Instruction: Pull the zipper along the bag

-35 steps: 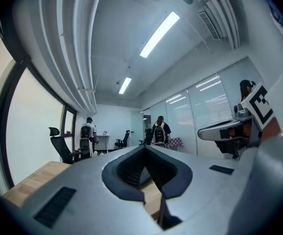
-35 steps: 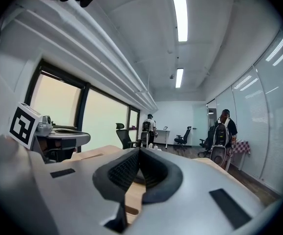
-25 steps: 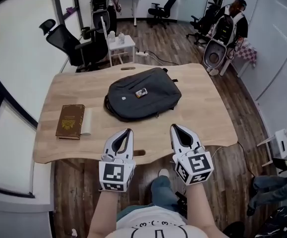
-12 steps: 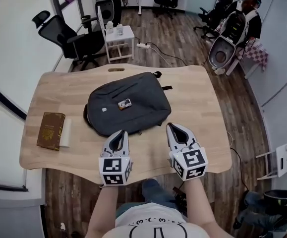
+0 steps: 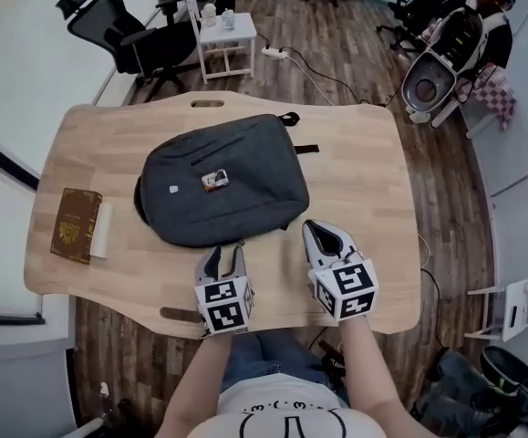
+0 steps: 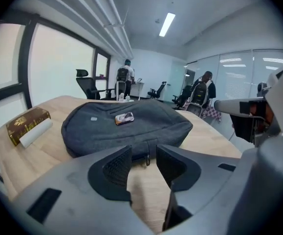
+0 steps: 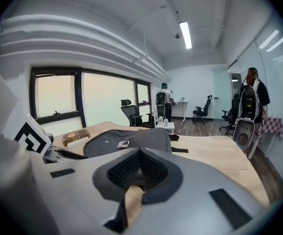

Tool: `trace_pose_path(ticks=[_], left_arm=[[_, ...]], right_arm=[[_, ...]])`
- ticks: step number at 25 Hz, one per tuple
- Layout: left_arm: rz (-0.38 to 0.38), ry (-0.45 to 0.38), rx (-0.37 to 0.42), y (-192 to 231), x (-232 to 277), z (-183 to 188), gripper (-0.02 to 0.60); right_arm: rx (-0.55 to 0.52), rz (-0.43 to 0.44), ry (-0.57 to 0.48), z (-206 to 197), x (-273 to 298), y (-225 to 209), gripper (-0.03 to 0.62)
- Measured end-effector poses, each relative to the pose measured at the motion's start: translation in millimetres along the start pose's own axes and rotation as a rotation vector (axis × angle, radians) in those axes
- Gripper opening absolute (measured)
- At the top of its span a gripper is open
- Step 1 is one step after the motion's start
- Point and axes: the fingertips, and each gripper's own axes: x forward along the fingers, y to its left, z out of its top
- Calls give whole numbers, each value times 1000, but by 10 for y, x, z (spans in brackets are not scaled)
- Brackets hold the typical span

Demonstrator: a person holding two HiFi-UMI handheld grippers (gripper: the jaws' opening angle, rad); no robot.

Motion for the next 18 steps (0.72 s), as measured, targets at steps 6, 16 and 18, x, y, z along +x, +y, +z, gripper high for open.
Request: trace_pose_path(ticks=[6, 16, 18], left_arm=[[94, 113, 4, -160, 342, -453, 153], [262, 160, -45, -169, 721, -585, 133], [285, 166, -50, -132, 757, -573, 133]], right_arm=[[44, 2, 55, -313, -50, -111, 52], [110, -50, 122, -711, -238, -343, 52], [121, -56, 127, -745, -259, -375, 52]])
